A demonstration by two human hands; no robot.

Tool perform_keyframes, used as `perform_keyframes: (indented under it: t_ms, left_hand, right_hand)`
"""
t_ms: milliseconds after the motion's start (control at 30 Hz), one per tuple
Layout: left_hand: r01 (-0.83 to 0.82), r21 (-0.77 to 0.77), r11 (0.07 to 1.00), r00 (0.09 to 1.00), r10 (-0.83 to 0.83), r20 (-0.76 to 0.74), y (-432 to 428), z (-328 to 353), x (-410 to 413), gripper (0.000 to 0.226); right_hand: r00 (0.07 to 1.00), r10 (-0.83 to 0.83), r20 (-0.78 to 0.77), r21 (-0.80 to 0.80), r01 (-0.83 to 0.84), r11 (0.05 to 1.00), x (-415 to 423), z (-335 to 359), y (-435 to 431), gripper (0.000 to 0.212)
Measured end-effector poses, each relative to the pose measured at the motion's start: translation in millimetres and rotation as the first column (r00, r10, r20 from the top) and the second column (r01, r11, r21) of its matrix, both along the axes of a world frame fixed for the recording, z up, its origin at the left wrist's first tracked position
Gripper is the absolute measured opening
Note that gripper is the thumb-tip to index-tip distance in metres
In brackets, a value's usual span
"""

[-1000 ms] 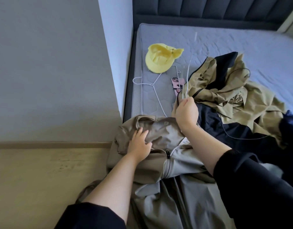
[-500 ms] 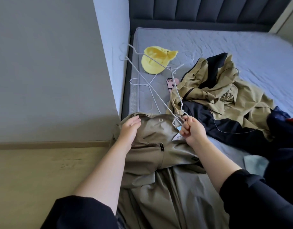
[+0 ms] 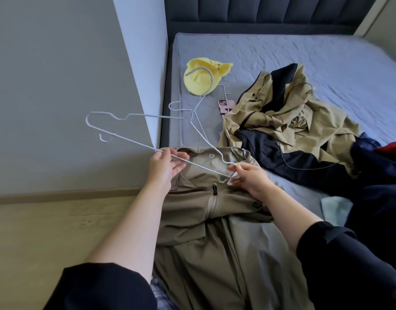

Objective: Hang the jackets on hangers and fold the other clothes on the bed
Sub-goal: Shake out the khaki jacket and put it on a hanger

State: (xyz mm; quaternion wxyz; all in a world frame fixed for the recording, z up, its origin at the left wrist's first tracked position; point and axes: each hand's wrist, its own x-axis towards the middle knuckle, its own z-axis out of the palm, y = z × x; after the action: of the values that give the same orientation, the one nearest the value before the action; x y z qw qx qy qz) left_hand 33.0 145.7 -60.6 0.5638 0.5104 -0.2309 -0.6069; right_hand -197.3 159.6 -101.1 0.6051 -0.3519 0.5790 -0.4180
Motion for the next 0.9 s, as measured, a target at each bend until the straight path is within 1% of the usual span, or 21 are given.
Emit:
perform_keyframes:
  t_ms: [33,67,133,200,233,300,367,433,500,567,633,667,700,733,767,833,867,900]
  left_hand:
    - [-0.022,0.008,1.000,0.999,0.022,0.034,0.1,-1.0,0.0,0.032]
    - [-0.044,0.019,0.999,0.999,0.043,0.033,0.4,-2.1,-1.1,0.032]
    - [-0.097,0.057,0.994,0.994,0.099,-0.034,1.6,-5.5,-6.5,0.032]
    - [-0.129,0.110,0.986,0.985,0.140,-0.105,1.5,-10.1,-14.3,0.034]
    - [-0.140,0.144,0.980,0.977,0.160,-0.140,0.6,-12.4,-17.9,0.035]
    - [-0.160,0.207,0.965,0.970,0.193,-0.147,-3.5,-14.9,-20.4,0.034]
    - [-0.188,0.228,0.955,0.977,0.207,-0.060,-7.4,-14.7,-18.5,0.033]
    - [-0.230,0.228,0.946,0.973,0.226,0.043,-7.9,-14.5,-14.9,0.030]
    - [-0.253,0.233,0.939,0.967,0.245,0.065,-4.7,-12.6,-12.4,0.027]
    - [-0.243,0.250,0.937,0.970,0.239,0.045,-2.3,-12.3,-11.1,0.027]
    - [-0.222,0.267,0.938,0.975,0.220,0.038,-0.1,-11.4,-12.4,0.029]
    - [-0.206,0.271,0.940,0.978,0.204,0.036,1.1,-10.6,-13.8,0.030]
    - [-0.194,0.270,0.943,0.981,0.193,0.033,2.1,-9.5,-15.8,0.030]
    - [-0.181,0.253,0.950,0.983,0.179,0.030,3.4,-8.3,-18.4,0.030]
    - [-0.159,0.225,0.961,0.987,0.156,0.029,4.9,-7.5,-21.6,0.030]
    - [-0.083,0.159,0.984,0.996,0.076,0.050,7.3,-7.1,-27.6,0.030]
    - [-0.024,0.127,0.992,0.998,0.016,0.062,8.1,-7.6,-29.9,0.030]
    - [0.040,0.097,0.994,0.997,-0.046,0.066,8.4,-7.8,-31.3,0.030]
  right_hand:
    - [0.995,0.027,-0.095,-0.029,-0.030,0.999,1.0,3.1,-0.2,0.025]
    - [0.980,0.061,-0.189,-0.053,-0.072,0.996,3.1,7.6,-0.5,0.027]
    - [0.924,0.151,-0.352,-0.084,-0.192,0.978,11.9,20.1,-1.5,0.030]
    - [0.868,0.195,-0.457,-0.145,-0.289,0.946,27.2,33.1,-4.3,0.026]
    - [0.867,0.171,-0.468,-0.186,-0.286,0.940,35.7,38.6,-6.0,0.027]
    - [0.910,0.092,-0.404,-0.245,-0.205,0.948,51.3,49.8,-7.9,0.033]
    - [0.934,0.069,-0.350,-0.274,-0.173,0.946,59.5,57.9,-8.9,0.040]
    - [0.927,0.128,-0.352,-0.271,-0.232,0.934,60.8,62.2,-8.3,0.040]
    - [0.909,0.230,-0.348,-0.221,-0.318,0.922,58.1,62.3,-6.1,0.040]
    - [0.899,0.345,-0.271,-0.128,-0.389,0.912,53.0,58.2,-3.1,0.044]
    - [0.902,0.408,-0.142,-0.056,-0.419,0.906,48.4,53.8,-0.6,0.045]
    - [0.911,0.399,-0.101,-0.044,-0.405,0.913,47.0,52.4,-0.6,0.042]
    - [0.924,0.368,-0.101,-0.052,-0.375,0.926,46.4,51.2,-1.8,0.037]
    - [0.932,0.325,-0.161,-0.080,-0.341,0.937,46.3,50.6,-4.4,0.031]
    - [0.924,0.269,-0.271,-0.122,-0.310,0.943,46.4,50.3,-7.8,0.026]
    - [0.857,0.093,-0.506,-0.222,-0.234,0.947,46.7,49.3,-15.6,0.021]
    - [0.817,-0.017,-0.577,-0.272,-0.172,0.947,46.4,48.7,-18.8,0.023]
    - [0.785,-0.118,-0.609,-0.310,-0.098,0.946,45.4,48.0,-21.8,0.025]
